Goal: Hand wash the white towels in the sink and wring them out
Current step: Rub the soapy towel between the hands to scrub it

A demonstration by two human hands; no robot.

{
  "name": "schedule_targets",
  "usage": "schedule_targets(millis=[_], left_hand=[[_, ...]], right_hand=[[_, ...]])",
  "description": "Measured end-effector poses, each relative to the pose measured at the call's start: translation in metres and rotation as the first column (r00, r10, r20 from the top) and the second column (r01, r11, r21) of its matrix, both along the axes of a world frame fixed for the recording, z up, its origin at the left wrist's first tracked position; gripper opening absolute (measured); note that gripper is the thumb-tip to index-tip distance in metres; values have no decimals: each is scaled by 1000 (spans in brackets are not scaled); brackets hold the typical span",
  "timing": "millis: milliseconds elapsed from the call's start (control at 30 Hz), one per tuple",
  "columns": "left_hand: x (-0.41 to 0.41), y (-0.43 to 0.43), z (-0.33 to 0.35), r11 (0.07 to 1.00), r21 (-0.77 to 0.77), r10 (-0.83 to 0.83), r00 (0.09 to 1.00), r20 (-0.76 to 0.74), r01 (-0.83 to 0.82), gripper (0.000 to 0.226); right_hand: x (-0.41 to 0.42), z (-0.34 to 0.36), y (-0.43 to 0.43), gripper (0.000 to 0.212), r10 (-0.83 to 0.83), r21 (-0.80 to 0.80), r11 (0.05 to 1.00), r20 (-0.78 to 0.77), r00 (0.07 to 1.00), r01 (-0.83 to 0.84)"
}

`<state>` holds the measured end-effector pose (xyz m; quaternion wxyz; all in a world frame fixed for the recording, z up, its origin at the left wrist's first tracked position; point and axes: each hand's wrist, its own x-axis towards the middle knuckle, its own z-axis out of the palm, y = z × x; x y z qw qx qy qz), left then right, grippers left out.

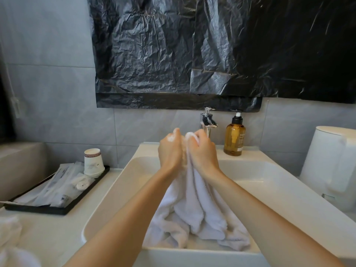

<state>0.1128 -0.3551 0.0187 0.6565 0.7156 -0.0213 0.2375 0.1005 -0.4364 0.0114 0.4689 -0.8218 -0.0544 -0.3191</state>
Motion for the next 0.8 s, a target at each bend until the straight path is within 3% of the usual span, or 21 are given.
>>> schedule_targets(millis=[100, 200, 333, 400, 500, 667, 800], left_hand=[[-3, -8, -1, 999, 39, -21, 1000, -18, 22, 43], [3, 3, -1, 1000, 0, 18, 996, -84, -18, 44], [-1, -2, -4, 999, -28, -42, 997, -62, 40, 48], [-4, -7, -4, 999, 9, -47, 998, -47, 48, 48], [0, -2, -4, 998, 29, -56, 995, -88, 59, 42], [-5, -6, -2, 988, -93, -136, 981, -138, 124, 39], [2, -2, -5, 983, -83, -173, 975, -140, 163, 36]], right_hand=[[-4, -5, -11, 22, -13, 0, 1000, 8, 1000, 13], [-16, -9, 3, 26, 131, -57, 990, 51, 990, -128], [1, 4, -2, 32, 4, 56, 998, -60, 998, -1], [-2, -2, -8, 31, -17, 49, 999, -11, 1000, 17], [-17, -9, 4, 36, 89, -9, 996, 119, 989, -89], [-1, 4, -1, 34, -51, 190, 981, 44, 998, 42], [-21, -7, 9, 32, 97, 8, 995, 131, 987, -99]])
